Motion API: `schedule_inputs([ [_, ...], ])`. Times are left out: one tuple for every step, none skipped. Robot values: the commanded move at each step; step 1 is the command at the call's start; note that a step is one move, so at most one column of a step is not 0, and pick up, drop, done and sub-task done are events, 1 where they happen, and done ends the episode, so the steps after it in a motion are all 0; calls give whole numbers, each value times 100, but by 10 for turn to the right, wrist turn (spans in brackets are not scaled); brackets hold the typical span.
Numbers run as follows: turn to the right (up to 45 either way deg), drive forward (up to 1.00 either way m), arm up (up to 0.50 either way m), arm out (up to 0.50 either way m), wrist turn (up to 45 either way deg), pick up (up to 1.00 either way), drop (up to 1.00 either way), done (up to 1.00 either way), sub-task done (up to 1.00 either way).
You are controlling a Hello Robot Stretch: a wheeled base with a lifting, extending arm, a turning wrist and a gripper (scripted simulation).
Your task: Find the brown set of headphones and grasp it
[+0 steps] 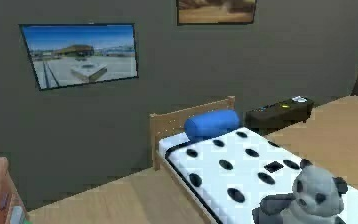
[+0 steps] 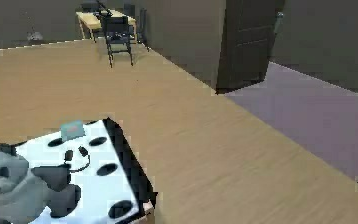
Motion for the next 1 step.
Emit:
schedule_inputs([
  [450, 0, 0, 0, 0, 0, 0, 0, 0],
])
